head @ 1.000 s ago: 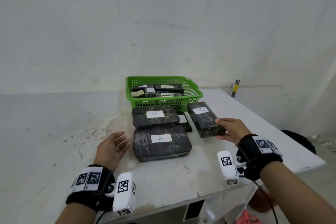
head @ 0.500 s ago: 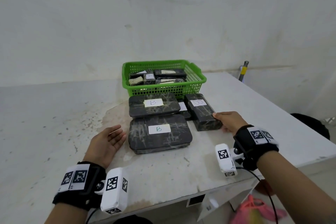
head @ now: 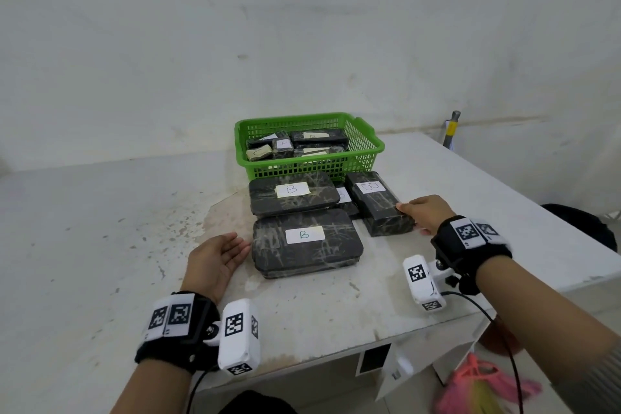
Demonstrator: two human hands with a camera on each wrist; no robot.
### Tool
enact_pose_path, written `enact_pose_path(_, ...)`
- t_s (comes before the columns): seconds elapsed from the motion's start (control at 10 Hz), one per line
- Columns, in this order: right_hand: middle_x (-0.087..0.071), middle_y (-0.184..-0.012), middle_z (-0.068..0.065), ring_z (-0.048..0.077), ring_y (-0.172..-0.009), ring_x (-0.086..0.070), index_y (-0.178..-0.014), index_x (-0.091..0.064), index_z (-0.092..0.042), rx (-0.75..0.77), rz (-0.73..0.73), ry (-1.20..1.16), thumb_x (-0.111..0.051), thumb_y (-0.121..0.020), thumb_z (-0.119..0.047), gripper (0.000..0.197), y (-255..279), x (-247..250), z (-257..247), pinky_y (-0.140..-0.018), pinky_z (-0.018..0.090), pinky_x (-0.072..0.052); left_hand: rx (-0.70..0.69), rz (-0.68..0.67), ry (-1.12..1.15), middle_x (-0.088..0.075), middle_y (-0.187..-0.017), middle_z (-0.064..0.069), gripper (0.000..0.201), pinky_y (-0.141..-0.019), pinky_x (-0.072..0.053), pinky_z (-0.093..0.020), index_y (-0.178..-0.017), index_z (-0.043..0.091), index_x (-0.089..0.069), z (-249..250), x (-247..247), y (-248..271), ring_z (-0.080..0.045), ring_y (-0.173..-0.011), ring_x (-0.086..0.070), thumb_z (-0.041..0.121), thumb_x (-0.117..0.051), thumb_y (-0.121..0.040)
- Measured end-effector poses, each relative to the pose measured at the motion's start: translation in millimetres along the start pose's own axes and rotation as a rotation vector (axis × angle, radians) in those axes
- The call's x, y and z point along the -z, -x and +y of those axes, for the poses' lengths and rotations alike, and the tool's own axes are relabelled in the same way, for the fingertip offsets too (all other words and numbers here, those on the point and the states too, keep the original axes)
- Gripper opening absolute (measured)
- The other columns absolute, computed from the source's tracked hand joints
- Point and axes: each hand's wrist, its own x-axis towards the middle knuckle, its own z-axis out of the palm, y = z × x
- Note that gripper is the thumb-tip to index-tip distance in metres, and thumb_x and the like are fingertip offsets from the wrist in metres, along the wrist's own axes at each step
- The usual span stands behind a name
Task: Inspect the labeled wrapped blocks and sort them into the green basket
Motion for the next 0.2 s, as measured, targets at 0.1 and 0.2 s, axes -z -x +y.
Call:
enact_pose_path(0.1,-0.059,-0.130,0.026,0.040,-0.120,-0.055,-0.126,-0.059,0.009,0.035,-0.001,0.096,-0.058,-0.097,-0.034,0.052,12,0,-9,-0.102,0.043,-0.043,0.010,-0.007,-0.021,-0.059,-0.088,-0.019,0.017,-0.064,-0.060,-0.025,-0.087,-0.003,-0.056,3,0,4,-0.028,-0.082,-0.063,0.001,-0.044,-0.100)
enact_pose_path(0.2,-0.047,-0.147,0.018,0.035,-0.135,-0.042,-0.141,-0.045,-0.003,0.093,0.040,0.178,-0.058,-0.096,-0.039,0.059,38,-4,-22,-0.114,0.041,-0.029,0.036,-0.010,-0.071,-0.058,-0.088,-0.019,0.018,-0.071,-0.053,-0.031,-0.086,-0.003,-0.056,9,5,13,-0.028,-0.081,-0.062,0.001,-0.045,-0.100)
